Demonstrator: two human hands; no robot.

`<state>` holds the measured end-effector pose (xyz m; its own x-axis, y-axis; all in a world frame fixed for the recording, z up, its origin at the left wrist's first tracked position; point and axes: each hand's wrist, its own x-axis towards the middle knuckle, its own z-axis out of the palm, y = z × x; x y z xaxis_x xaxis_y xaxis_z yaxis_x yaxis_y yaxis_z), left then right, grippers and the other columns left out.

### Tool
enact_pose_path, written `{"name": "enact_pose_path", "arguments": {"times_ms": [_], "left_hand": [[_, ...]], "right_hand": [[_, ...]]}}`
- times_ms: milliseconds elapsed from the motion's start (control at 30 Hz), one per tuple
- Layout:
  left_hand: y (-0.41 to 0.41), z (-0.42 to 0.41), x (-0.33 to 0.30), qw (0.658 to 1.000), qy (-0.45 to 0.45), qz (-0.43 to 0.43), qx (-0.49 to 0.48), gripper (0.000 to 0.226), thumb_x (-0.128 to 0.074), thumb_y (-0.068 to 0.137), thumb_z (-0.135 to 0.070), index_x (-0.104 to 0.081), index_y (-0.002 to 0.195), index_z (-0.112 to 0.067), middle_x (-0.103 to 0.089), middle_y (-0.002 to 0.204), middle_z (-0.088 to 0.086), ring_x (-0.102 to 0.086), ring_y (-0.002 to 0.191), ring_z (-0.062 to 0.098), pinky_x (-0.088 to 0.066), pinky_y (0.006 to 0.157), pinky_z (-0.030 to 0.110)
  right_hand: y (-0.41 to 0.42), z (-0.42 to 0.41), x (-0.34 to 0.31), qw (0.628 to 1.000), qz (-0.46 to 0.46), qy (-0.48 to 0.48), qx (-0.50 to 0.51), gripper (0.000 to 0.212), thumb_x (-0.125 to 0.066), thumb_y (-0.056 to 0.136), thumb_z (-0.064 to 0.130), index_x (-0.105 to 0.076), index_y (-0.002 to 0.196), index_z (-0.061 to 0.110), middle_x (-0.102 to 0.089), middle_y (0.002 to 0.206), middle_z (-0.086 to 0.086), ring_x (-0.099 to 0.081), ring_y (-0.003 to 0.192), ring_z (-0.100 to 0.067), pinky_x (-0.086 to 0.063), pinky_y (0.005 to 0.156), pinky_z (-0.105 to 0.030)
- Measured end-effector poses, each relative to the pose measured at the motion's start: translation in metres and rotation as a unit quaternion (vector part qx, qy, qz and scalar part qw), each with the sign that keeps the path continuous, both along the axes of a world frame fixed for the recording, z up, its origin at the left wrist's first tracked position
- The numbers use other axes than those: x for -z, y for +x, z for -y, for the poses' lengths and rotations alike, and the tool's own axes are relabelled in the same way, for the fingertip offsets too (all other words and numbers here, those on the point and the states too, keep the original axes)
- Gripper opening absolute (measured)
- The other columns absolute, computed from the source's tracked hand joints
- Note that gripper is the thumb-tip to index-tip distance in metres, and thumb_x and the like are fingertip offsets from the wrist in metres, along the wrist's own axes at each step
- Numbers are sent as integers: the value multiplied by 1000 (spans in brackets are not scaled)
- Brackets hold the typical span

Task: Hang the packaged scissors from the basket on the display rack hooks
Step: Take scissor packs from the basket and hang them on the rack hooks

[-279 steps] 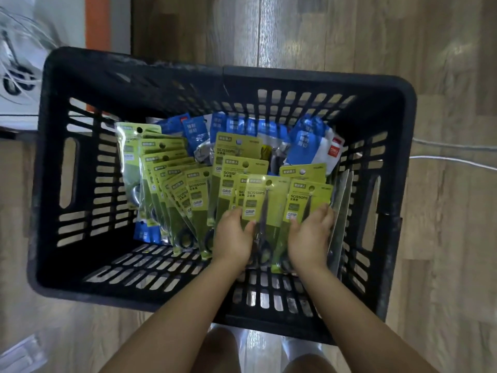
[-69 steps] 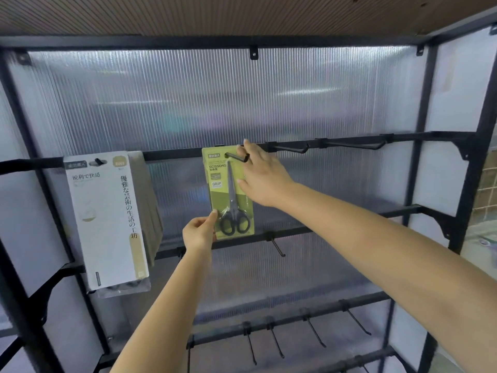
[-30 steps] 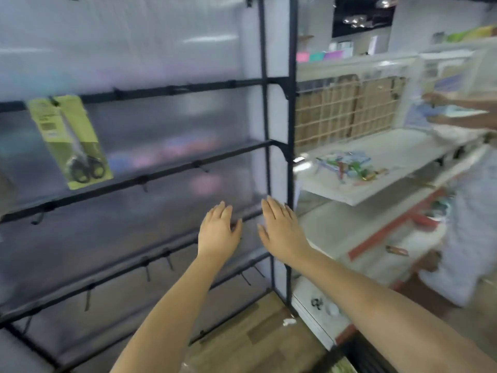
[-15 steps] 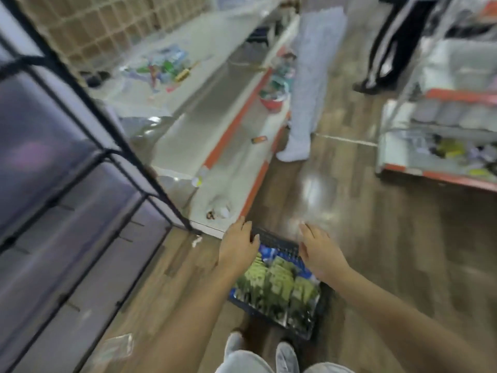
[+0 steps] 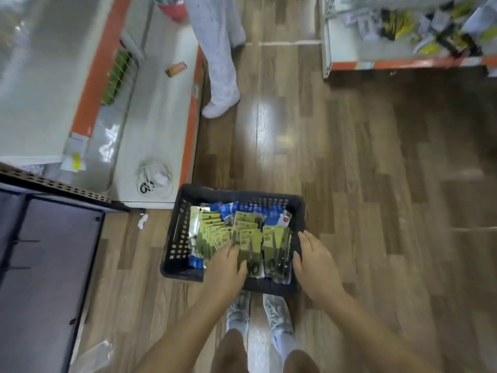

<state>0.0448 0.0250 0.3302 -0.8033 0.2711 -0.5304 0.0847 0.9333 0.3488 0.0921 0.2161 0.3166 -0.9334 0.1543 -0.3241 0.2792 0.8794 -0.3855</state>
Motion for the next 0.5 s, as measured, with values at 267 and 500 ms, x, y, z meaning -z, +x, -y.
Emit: {"name": "enact_pose_path", "arguments": {"times_ms": [267,500], "left_hand": [[-6,50,155,996,-67,61,12,47,-39,99,-31,-34,144,-15,-31,150,0,-31,136,15,-24,108,23],[-27,64,291,995,-33,90,-33,37,-49,96,-26,-47,131,-13,-50,127,4,-46,120,20,-38,91,27]], "right_hand": [[-11,55,163,988,112,-92,49,53,-38,100,24,-23,147,8,-30,151,-4,-28,139,-16,-23,111,-23],[-33,91,308,974,136,-138,119,47,-44,98,28,-34,138,7,-43,136,-9,-45,122,-23,-41,97,-34]]}}
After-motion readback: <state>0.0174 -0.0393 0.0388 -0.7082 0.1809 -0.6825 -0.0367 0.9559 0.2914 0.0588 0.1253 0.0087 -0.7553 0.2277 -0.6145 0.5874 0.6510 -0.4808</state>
